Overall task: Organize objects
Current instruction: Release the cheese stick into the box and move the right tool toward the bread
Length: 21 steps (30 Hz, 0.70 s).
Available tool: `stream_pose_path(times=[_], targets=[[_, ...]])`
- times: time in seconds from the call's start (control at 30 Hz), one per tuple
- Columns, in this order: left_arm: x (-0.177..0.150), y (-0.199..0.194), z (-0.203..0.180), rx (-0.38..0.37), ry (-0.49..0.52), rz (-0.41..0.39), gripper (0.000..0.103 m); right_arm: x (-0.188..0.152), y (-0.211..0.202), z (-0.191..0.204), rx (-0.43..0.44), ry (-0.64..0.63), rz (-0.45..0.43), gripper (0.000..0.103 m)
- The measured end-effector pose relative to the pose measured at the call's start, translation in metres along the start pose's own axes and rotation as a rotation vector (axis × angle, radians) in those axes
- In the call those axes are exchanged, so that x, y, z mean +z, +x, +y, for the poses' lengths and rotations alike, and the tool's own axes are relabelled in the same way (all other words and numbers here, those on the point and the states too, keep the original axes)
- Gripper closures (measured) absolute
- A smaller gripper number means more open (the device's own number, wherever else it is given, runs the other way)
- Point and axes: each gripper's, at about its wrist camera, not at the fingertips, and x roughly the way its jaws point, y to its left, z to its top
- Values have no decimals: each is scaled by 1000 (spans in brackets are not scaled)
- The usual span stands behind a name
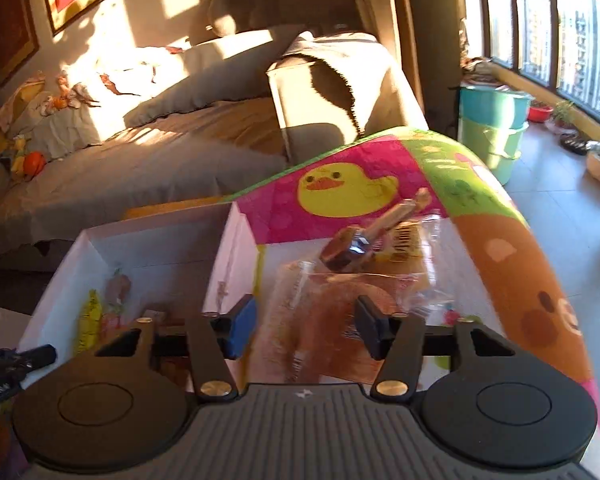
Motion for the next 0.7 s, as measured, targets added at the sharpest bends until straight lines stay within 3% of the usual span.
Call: stream_pose_path(times=[0.1,0.2,0.37,0.57,0.7], targets=[[0,0,0,0,0,0,89,12,18,5,-1,16,27,62],[0,0,0,-1,0,0,89,20,39,10,-20,6,71,73],[0,0,0,-1,-1,0,89,25,55,12,-61,-52,108,74],[1,0,0,-5,-1,-1,89,14,33,-7,-77,-94,146,77],[0,1,0,-11,-5,-2,89,-11,3,-21,-85,-127,161,77]])
